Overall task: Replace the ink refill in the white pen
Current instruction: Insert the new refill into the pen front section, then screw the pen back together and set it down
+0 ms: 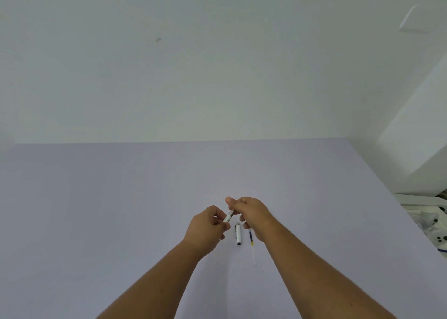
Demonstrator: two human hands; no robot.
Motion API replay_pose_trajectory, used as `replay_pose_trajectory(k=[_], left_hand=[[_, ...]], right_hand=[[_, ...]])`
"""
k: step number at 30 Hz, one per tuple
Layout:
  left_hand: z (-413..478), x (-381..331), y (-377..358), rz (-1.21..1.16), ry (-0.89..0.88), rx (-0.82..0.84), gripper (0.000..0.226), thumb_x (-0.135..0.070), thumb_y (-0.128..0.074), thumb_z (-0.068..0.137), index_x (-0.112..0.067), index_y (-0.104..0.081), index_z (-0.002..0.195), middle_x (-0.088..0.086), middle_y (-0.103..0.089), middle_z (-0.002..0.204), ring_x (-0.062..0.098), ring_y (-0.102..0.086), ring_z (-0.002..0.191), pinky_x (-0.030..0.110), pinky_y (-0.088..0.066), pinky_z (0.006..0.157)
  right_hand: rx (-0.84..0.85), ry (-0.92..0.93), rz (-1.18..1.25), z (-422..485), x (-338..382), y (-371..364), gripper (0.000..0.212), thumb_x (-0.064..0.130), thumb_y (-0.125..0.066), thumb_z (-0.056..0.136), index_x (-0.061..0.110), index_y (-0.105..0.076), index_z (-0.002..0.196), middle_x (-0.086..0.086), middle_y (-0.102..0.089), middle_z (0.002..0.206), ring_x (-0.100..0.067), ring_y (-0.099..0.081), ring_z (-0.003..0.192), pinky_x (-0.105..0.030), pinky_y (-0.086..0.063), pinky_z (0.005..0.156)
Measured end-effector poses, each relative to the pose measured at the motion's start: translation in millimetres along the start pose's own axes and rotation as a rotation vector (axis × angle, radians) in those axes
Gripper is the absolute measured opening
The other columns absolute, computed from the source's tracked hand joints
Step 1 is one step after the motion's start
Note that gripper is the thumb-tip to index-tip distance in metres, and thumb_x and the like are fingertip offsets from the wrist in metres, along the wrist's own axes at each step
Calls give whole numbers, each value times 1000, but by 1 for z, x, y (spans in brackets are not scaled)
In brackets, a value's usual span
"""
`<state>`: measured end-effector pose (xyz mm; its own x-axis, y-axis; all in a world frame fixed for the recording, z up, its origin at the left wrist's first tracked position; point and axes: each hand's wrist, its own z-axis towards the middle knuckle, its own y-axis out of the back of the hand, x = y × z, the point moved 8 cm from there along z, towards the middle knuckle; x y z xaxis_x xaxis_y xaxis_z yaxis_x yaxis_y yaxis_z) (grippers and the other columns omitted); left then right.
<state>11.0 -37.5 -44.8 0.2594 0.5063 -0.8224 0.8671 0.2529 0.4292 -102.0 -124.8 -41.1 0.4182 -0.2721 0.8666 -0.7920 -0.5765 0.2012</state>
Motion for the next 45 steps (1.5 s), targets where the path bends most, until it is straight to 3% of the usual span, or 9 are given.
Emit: replay_pose_trajectory(k=[5,14,19,23,29,33,36,39,45], left_hand=[[0,-2,2,12,-10,-21,11,-15,-64,84,-23,-58,80,-2,-70,78,10,-67,60,33,-57,68],[1,9,2,-51,19,-75,7,-17,-64,85,-18,-59,90,2,-71,86,14,-68,66,34,-57,70],[0,27,1,-260,160,-3,22,-18,-67,85,-24,-58,105,0,-70,92,13,-69,69,24,-56,59],[-1,39,-1,-433,248,62,27,-14,-63,89,-21,-54,113,3,-70,101,20,-70,82,29,-59,68],[1,48,2,-529,291,85,17,-10,-62,89,-15,-64,106,5,-70,96,18,-69,76,27,-59,65],[0,52,0,-536,311,109,19,-8,-62,88,-14,-65,105,9,-70,95,19,-68,74,28,-60,68],[-3,50,-3,-522,311,161,17,-6,-58,90,-15,-66,102,8,-72,93,19,-68,73,28,-60,69],[-5,46,-5,-496,312,187,17,-7,-56,92,-15,-67,101,8,-73,93,18,-68,72,28,-60,70],[-9,37,-9,-467,295,218,19,-7,-56,92,-14,-67,105,7,-72,94,18,-68,75,29,-59,73]], right_hand=[[1,22,96,2,-5,-1,6,23,-68,83,19,-70,79,2,-62,76,-13,-49,67,-25,-46,60],[-33,-91,123,11,-15,-6,26,38,-68,82,13,-71,87,-4,-66,85,-14,-50,66,-26,-49,63],[-219,-6,-376,24,-22,16,28,33,-51,92,9,-66,94,-5,-68,93,-18,-58,78,-31,-50,75],[-158,-51,-769,29,-46,-1,21,23,-51,91,9,-63,102,-9,-68,103,-25,-65,92,-32,-52,76],[-228,-5,-846,32,-61,-10,19,17,-44,94,7,-51,108,-11,-65,104,-26,-63,93,-32,-48,70],[-226,6,-660,36,-53,-13,27,27,-46,95,5,-61,102,-11,-68,99,-26,-64,90,-31,-49,77],[-212,35,-167,39,-34,-7,28,31,-50,93,14,-64,75,-1,-68,70,-18,-64,68,-40,-57,82],[-207,1,296,43,-15,0,14,20,-58,91,15,-66,80,-4,-69,78,-17,-65,71,-35,-59,79],[-83,28,403,33,5,-6,14,11,-59,90,12,-68,80,-8,-71,80,-19,-66,73,-26,-54,66]])
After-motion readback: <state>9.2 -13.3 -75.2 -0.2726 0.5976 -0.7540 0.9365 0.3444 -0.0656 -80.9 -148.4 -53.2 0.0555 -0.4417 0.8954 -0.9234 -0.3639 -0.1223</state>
